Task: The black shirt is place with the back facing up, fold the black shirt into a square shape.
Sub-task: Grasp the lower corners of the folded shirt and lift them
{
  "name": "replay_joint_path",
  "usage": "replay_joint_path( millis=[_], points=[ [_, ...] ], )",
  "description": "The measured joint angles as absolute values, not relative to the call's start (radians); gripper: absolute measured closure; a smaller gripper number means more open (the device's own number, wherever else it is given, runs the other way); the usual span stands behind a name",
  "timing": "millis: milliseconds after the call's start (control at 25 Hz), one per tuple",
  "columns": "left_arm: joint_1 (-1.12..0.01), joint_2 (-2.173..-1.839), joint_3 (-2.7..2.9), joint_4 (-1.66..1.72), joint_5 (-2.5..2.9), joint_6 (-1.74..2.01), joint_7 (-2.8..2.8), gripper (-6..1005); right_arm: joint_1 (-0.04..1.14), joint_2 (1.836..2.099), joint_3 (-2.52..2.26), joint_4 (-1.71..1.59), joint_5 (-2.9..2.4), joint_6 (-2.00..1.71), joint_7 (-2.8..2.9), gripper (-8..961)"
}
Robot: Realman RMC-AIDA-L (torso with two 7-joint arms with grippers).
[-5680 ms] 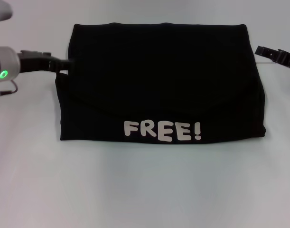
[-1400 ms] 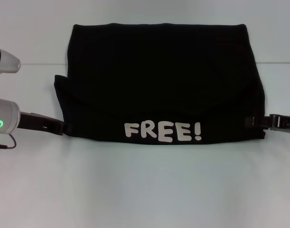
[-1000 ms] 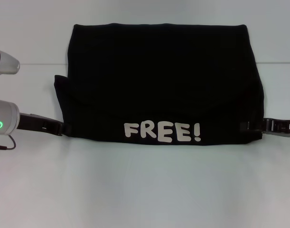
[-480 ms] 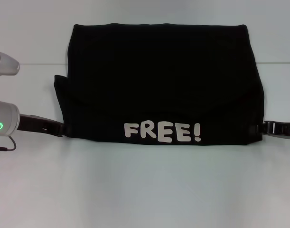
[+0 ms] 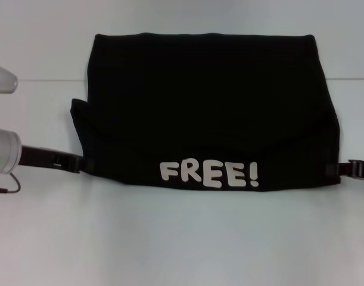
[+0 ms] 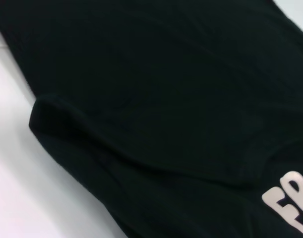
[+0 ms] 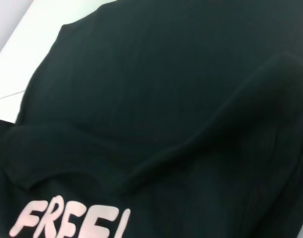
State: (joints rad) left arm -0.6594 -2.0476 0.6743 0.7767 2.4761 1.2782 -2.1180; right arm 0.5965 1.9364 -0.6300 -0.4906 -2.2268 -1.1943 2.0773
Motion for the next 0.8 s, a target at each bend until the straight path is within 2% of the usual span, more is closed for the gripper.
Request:
replay_joint_path(
  millis=[200, 520, 800],
  points=[
    [-0.626, -2.055, 0.656, 0.825, 2.476, 1.365, -2.133, 1000, 0.536, 1.934, -0.560, -0.545, -2.226, -1.329, 2.023, 919],
    [-0.578, -2.042, 0.574, 0.847, 2.476, 1.585, -2.085, 999, 0.432, 1.907, -0.496, -0.580, -2.227, -1.525, 1.903, 919],
    [-0.564, -2.027, 0.465, 0.840, 2.476, 1.783, -2.009, 999, 0.403, 1.902, -0.456, -0.581, -2.230, -1.546, 1.867, 918]
  ],
)
